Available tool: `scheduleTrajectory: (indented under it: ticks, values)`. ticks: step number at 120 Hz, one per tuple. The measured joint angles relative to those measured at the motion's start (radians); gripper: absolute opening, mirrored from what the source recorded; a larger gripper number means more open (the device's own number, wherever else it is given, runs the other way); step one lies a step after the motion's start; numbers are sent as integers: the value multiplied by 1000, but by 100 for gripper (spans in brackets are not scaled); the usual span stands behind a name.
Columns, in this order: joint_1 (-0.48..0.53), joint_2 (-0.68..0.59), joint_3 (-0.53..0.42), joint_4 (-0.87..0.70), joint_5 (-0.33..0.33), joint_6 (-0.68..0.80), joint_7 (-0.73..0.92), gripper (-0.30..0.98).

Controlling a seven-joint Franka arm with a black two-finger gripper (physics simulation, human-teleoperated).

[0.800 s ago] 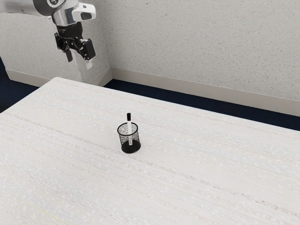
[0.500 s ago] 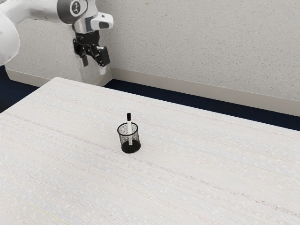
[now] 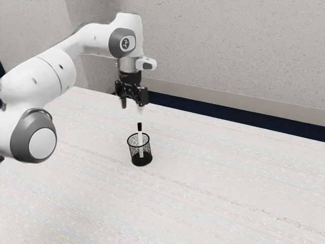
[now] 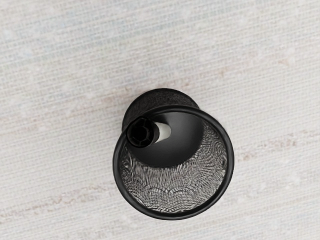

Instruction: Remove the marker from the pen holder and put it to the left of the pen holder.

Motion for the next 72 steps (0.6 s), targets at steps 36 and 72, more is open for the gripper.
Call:
scheduleTrajectory:
  ticks: [36,72]
  values:
    - [13,101,-3,10,-29,5,-33,69]
    - [17,126,-19,9,-32,94,-52,62]
